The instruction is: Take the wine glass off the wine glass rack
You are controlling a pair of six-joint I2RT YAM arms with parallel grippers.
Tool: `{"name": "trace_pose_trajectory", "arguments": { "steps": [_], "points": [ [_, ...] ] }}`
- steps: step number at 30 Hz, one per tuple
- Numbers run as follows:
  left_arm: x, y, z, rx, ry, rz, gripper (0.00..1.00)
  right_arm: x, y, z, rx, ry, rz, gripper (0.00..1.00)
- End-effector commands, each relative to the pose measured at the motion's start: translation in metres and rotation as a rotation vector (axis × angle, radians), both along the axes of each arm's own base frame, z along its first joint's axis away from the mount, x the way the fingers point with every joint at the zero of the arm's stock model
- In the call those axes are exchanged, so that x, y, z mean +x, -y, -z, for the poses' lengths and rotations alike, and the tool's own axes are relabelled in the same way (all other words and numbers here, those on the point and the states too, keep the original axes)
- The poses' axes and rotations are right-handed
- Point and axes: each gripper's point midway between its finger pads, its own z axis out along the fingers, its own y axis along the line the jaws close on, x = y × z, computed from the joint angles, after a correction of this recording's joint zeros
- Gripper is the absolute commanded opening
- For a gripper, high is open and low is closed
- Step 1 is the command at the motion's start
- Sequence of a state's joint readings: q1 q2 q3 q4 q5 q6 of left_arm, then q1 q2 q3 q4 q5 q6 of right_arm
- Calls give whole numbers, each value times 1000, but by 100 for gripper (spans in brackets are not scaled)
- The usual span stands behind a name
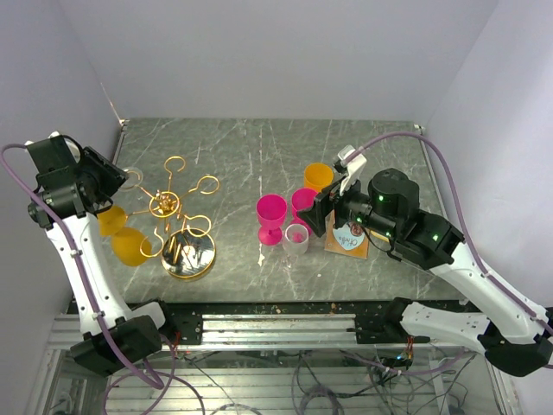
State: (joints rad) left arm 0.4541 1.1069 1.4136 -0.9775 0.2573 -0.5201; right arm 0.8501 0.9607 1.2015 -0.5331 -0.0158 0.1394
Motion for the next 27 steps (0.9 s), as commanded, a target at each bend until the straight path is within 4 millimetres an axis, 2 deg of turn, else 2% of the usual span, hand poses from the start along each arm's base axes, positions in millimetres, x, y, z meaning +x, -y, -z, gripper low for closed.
{"name": "trace_pose_trajectory", "arguments": {
  "steps": [1,22,27],
  "points": [
    [1,3,-7,-24,51,12,49,-1,-1,-18,44,30,-5,89],
    [-8,-7,-13,34,31,-41,22,-2,-1,-20,48,28,-8,89],
    [-9,-9,-21,48,43,-55,16,-2,-1,-21,53,30,-8,89]
  ]
}}
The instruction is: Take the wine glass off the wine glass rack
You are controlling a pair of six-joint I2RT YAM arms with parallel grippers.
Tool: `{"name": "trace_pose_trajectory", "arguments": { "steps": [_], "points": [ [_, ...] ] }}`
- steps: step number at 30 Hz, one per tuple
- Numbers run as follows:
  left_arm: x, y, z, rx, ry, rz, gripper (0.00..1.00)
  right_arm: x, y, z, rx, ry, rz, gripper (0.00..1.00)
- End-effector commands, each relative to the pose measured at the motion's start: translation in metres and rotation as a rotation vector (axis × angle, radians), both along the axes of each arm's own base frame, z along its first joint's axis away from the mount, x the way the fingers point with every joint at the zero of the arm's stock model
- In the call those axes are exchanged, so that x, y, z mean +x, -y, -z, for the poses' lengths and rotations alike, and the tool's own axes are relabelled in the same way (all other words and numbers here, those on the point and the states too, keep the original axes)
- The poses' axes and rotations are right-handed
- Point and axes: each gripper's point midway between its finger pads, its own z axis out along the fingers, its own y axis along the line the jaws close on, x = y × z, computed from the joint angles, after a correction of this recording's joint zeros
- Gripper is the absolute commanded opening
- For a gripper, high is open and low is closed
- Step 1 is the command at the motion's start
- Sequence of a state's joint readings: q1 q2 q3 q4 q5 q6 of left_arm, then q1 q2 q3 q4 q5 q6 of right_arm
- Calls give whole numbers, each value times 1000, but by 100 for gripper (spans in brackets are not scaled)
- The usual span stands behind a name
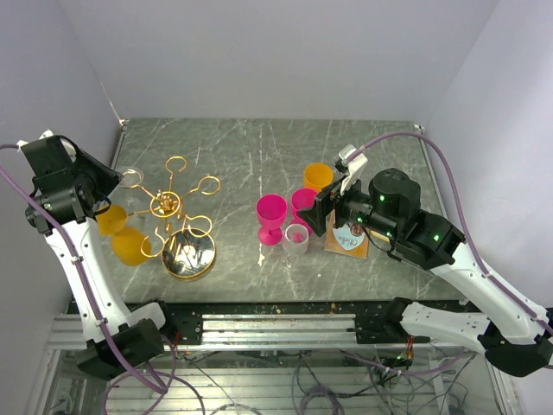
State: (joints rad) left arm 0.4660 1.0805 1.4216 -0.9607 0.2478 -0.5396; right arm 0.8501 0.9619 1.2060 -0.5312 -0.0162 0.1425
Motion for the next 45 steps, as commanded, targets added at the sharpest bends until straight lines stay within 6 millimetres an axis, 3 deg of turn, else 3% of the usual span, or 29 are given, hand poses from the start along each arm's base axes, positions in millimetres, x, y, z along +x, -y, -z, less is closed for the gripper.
{"name": "trace_pose_trajectory", "arguments": {
  "steps": [1,15,31,45],
  "points": [
    [-6,-5,-9,32,1,-24,15,-2,-1,-18,46,26,-10,89],
    [6,10,-26,-79,107,-6,7,-3,-1,-22,51,28,-13,89],
    [9,27,-57,-211,256,-20,7,-2,5,-23,40,39,11,100],
    [-8,45,-73,-264,305,-2,7,-3,8,-25,46,44,15,100]
  ]
}}
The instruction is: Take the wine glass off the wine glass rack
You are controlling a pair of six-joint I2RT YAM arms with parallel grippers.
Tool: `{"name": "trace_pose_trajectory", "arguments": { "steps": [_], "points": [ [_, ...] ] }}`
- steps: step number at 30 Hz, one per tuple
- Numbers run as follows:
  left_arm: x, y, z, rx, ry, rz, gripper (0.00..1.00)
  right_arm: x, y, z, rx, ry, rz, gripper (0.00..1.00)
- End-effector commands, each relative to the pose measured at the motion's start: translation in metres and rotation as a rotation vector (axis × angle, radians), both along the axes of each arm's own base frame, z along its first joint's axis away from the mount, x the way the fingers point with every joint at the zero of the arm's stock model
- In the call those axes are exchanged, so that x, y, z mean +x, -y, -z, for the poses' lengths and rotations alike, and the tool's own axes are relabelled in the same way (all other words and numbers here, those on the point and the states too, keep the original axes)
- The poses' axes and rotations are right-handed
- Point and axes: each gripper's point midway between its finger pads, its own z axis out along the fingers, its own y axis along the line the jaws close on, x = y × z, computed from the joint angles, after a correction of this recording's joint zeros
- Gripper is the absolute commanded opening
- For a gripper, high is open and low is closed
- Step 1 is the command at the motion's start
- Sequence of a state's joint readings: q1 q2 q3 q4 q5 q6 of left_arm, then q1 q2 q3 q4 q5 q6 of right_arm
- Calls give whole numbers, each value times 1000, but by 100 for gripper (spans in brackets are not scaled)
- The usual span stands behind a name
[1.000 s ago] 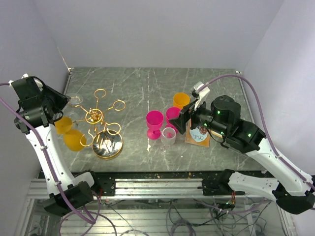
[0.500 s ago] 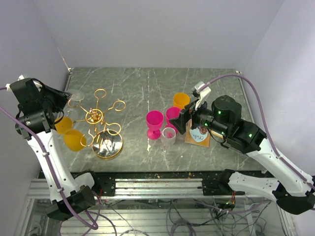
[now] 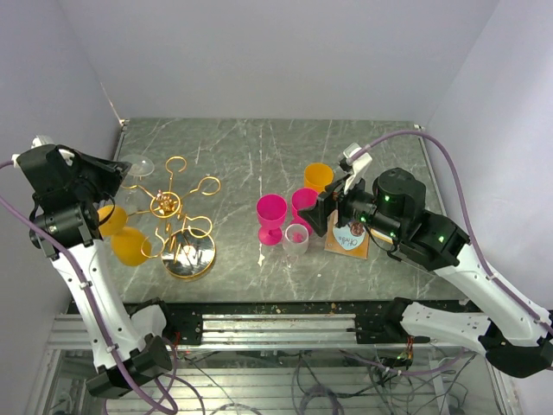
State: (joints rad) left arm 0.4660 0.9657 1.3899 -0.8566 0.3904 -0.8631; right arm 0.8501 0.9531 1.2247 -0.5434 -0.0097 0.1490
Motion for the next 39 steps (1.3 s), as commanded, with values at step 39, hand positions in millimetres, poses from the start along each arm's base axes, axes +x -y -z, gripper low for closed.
{"name": "trace_pose_trajectory", "arguments": {
  "steps": [39],
  "points": [
    [53,28,-149,-217,619,269,7,9,-2,-27,67,20,47,100]
  ]
}}
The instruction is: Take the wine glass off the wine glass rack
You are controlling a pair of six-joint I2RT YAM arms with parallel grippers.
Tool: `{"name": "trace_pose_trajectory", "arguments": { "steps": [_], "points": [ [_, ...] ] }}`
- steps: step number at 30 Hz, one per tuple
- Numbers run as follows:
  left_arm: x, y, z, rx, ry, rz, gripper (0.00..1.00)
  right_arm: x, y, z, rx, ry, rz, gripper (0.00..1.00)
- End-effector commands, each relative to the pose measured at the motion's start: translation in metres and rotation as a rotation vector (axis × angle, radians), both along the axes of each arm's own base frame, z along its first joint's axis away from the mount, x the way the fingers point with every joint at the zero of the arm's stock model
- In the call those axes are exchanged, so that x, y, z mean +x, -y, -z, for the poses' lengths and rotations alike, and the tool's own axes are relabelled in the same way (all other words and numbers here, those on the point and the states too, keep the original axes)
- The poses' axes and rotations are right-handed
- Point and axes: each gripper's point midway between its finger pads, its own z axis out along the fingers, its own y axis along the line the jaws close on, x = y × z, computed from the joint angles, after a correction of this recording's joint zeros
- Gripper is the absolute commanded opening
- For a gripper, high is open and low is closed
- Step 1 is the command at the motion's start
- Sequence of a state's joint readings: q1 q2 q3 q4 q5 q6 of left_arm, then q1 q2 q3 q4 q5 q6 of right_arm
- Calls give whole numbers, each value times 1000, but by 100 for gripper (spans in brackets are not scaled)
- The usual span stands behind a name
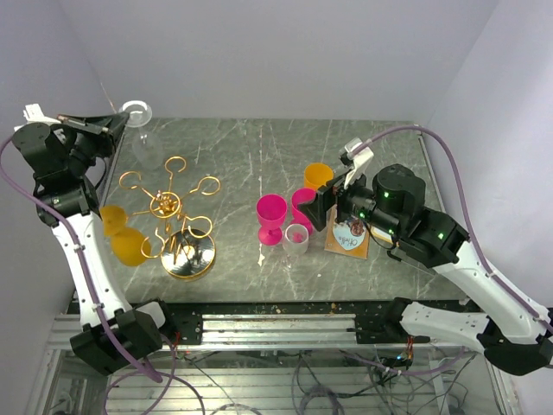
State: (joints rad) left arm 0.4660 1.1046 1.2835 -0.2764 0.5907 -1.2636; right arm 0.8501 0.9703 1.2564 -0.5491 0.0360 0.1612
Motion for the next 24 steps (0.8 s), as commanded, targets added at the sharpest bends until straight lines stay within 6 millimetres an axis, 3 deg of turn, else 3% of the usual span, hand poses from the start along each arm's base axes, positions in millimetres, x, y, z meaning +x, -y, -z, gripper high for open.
{"name": "trace_pose_trajectory", "arguments": {
  "steps": [1,6,11,18,24],
  "points": [
    [-29,35,-112,82,396,142,7,2,-6,-19,66,13,-1,100],
    [-73,81,-169,140,612,296,7,11,-17,-23,69,0,3,100],
    [-119,121,-200,102,770,448,7,14,-39,-36,143,-20,-41,100],
    [-165,166,-211,123,863,661,7,31,-75,-35,230,-101,-58,100],
    [-195,186,-206,10,882,787,7,20,-94,-62,486,-194,-208,100]
  ]
}}
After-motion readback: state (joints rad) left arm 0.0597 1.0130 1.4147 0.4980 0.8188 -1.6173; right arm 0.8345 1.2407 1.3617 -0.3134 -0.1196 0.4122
